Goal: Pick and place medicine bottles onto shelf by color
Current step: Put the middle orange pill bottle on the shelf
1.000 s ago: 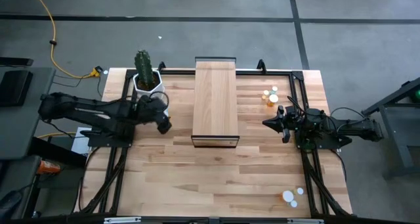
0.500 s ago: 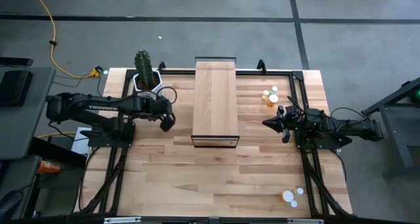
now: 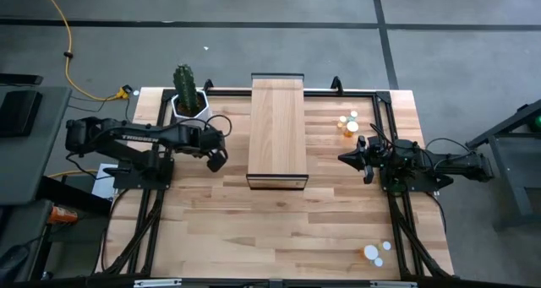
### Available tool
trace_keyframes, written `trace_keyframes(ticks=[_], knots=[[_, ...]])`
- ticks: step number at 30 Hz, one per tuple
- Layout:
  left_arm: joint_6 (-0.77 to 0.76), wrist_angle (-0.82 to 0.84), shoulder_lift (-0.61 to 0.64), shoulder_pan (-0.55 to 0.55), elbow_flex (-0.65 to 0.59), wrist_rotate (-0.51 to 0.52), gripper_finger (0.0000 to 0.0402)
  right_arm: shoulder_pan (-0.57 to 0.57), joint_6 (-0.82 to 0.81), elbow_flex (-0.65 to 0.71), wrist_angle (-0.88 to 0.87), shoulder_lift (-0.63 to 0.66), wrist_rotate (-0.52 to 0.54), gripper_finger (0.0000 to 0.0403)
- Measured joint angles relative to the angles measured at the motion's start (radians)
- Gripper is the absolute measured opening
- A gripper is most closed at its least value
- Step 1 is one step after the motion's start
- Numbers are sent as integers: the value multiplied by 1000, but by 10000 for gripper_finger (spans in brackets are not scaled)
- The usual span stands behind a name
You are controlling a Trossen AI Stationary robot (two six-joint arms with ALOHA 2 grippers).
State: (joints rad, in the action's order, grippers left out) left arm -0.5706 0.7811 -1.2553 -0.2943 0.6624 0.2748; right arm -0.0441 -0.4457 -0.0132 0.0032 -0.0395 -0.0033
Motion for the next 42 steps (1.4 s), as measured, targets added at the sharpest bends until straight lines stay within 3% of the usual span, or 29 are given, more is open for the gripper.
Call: trace_keyframes(ticks=[13, 29, 37, 42], knots=[[16, -44, -32, 0, 0, 24, 317, 0, 0, 0, 0, 0, 0, 0], [5, -23, -30, 0, 0, 17, 188, 0, 0, 0, 0, 0, 0, 0], [14, -4, -8, 0, 1, -58, 211, 0, 0, 0, 0, 0, 0, 0], [30, 57, 48, 1, 52, -147, 199, 0, 0, 0, 0, 0, 0, 0]])
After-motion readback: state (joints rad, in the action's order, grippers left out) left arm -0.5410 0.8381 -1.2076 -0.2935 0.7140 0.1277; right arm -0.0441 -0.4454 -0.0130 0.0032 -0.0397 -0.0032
